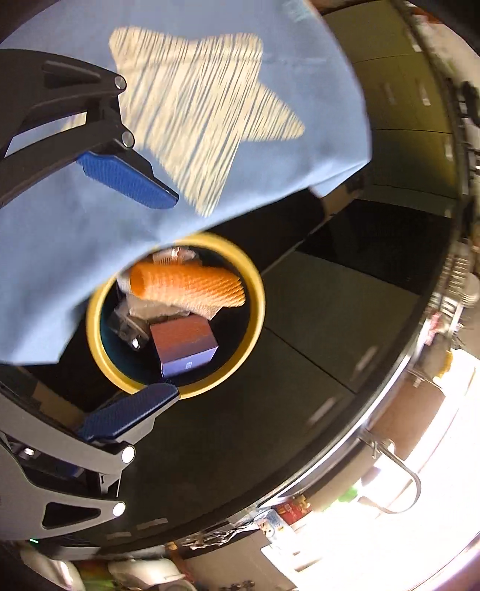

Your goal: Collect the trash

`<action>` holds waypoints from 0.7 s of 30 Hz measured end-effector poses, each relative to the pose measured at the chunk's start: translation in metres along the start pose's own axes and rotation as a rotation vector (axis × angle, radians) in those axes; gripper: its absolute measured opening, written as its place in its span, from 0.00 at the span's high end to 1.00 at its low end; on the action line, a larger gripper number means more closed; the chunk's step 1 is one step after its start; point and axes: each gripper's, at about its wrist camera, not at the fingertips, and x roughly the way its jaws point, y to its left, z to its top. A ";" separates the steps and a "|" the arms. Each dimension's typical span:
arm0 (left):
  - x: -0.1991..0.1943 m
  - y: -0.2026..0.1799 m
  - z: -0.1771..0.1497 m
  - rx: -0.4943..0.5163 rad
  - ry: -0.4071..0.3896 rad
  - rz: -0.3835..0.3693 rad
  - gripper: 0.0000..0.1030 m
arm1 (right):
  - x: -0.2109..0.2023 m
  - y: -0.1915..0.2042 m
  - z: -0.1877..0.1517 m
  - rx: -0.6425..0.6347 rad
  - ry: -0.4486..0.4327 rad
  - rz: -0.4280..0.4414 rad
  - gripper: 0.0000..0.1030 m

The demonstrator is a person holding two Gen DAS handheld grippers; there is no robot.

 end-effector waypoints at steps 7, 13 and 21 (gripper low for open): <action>-0.104 0.043 -0.045 0.119 -0.245 0.167 0.05 | -0.003 0.039 0.003 -0.074 -0.013 0.044 0.23; -0.164 0.103 -0.101 0.074 -0.269 0.336 0.05 | -0.011 0.075 0.003 -0.144 -0.020 0.083 0.17; -0.256 0.176 -0.181 -0.111 -0.407 0.539 0.05 | -0.043 0.112 -0.006 -0.224 -0.083 0.113 0.07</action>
